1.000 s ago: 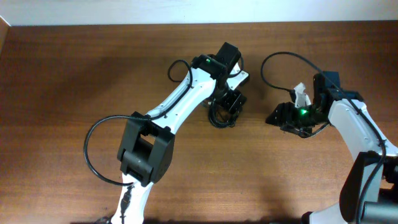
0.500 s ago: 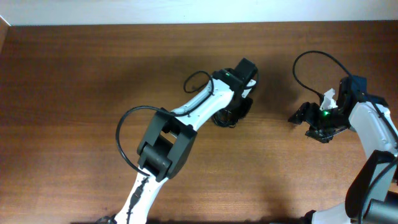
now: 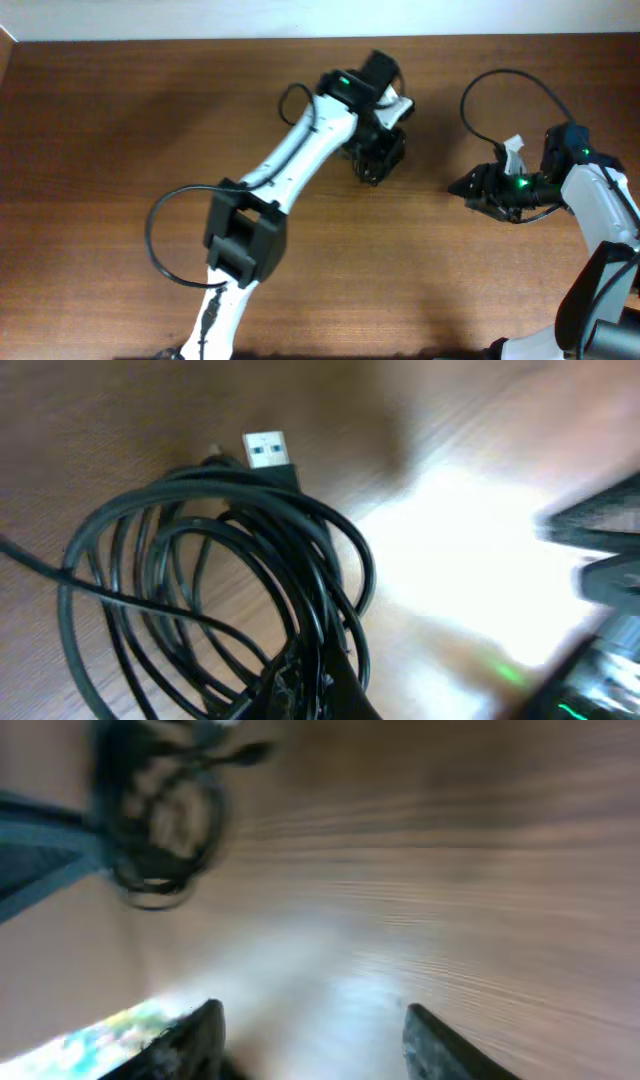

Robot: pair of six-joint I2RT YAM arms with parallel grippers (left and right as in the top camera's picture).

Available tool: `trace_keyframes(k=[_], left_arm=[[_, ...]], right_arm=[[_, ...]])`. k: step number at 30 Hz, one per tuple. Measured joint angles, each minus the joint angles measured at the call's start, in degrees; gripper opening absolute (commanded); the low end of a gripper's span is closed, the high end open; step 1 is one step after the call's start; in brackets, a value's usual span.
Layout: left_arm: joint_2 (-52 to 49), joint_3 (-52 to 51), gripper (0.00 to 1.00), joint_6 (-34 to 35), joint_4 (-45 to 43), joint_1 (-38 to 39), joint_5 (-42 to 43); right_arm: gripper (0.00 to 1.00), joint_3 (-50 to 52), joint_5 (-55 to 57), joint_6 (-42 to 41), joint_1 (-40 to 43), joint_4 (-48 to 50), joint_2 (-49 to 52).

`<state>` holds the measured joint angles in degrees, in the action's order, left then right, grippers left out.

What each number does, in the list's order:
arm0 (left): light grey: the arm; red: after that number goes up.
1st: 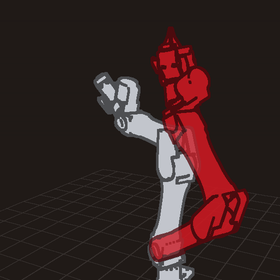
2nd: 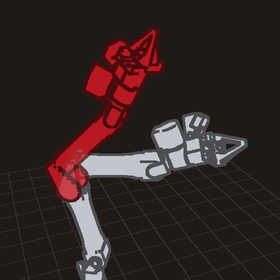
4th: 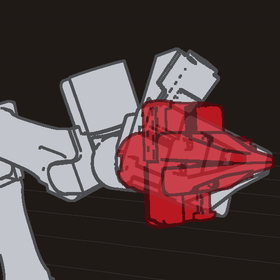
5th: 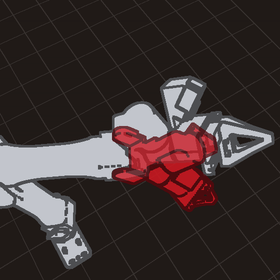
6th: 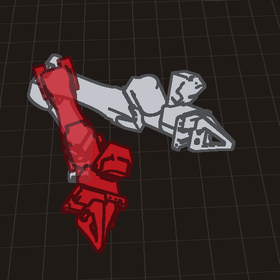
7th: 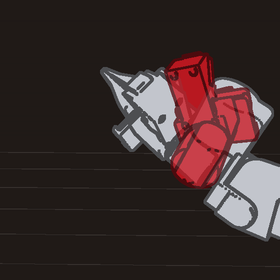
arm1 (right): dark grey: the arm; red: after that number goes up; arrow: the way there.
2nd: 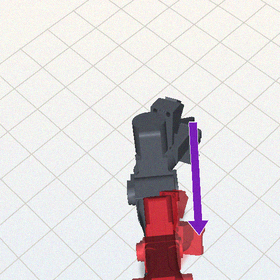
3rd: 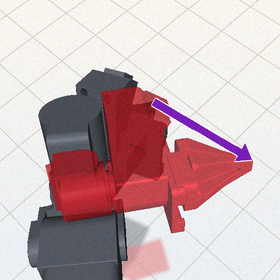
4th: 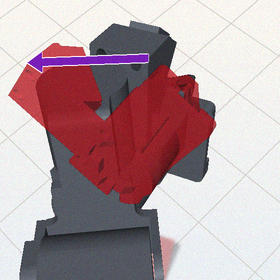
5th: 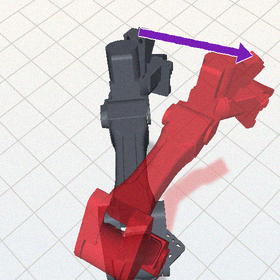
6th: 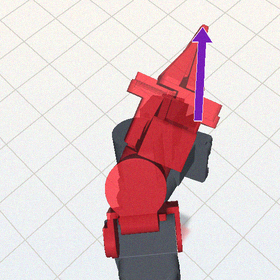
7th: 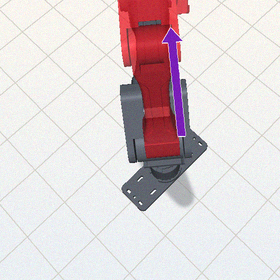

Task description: Untangle cables

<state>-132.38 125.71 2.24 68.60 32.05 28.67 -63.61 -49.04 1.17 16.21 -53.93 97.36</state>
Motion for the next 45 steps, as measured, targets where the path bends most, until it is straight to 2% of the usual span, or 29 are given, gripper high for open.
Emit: trace_keyframes(k=[3, 5, 9, 11, 12, 13, 20, 21, 22, 27, 29, 31, 34, 38, 40, 41, 42, 44, 45], left_arm=[[0.11, 0.15, 0.00, -2.71, 0.66, -6.08, 17.53], [0.11, 0.17, 0.00, -3.58, 0.66, -8.96, 26.95], [0.11, 0.17, 0.00, -7.30, 0.66, -8.94, 37.79], [0.11, 0.17, 0.00, -8.94, 0.66, -8.17, 40.00], [0.11, 0.17, 0.00, -9.44, 0.66, -7.74, 40.65], [0.11, 0.17, 0.00, -9.92, 0.66, -7.26, 41.07], [0.11, 0.17, 0.00, -10.36, -0.66, -4.35, 45.40], [0.11, 0.17, 0.00, -10.36, -0.63, -4.20, 45.75], [0.11, 0.17, 0.00, -10.36, -0.66, -4.20, 45.83], [0.11, 0.17, 0.00, -10.14, -0.26, -4.68, 45.27], [0.11, 0.22, 0.00, -10.14, 0.90, -4.61, 41.83], [0.11, 0.26, 0.00, -10.16, 2.93, -3.96, 33.18], [0.13, 0.31, 0.00, -10.16, 5.51, -2.01, 13.27], [0.15, 0.31, 0.02, -7.58, 5.60, 0.98, -8.09], [0.15, 0.31, 0.15, -3.41, 5.60, 2.93, -20.13], [0.15, 0.31, 0.33, -1.70, 5.60, 3.48, -23.06], [0.15, 0.31, 0.56, -0.44, 5.57, 3.69, -24.74], [0.15, 0.31, 0.63, 0.90, 5.55, 3.69, -24.55], [0.15, 0.31, 0.65, 1.53, 5.57, 3.48, -23.34]], right_arm=[[0.51, 0.00, -12.92, 4.28, 0.00, 0.59, 0.00], [0.57, 0.04, -21.44, 5.62, 0.00, 2.62, 0.00], [0.57, 0.11, -32.76, 5.31, 0.00, 7.61, 0.00], [0.52, 0.11, -34.51, 2.34, 0.00, 10.29, 0.00], [0.43, 0.09, -35.01, 0.83, 0.00, 11.39, 0.00], [0.40, 0.11, -35.15, -0.57, 0.00, 12.61, 0.00], [0.39, 0.11, -36.04, -4.00, -1.62, 13.81, 0.00], [0.24, 0.11, -36.17, -4.02, -3.06, 14.45, 0.00], [0.04, 0.11, -36.17, -4.11, -4.07, 15.39, 0.00], [0.04, 0.09, -36.54, -4.15, -6.10, 17.75, 0.00], [0.04, 0.09, -34.88, -4.24, -5.40, 15.37, 0.00], [0.04, 0.00, -28.50, -4.09, -4.20, 10.86, 0.11], [0.04, 0.09, -14.91, -4.07, -3.54, 5.33, 0.11], [0.04, 0.09, 0.17, -3.98, -3.54, 0.90, 0.11], [0.04, 0.09, 6.45, -4.28, -3.54, -0.35, 0.11], [0.04, 0.09, 9.18, -4.92, -3.54, -0.63, 0.11], [0.04, 0.09, 11.91, -5.77, -3.54, -0.74, 0.11], [0.04, 0.09, 15.28, -6.75, -3.54, -0.70, 0.11], [0.11, 0.09, 16.11, -6.99, -3.54, -0.68, 0.11]])
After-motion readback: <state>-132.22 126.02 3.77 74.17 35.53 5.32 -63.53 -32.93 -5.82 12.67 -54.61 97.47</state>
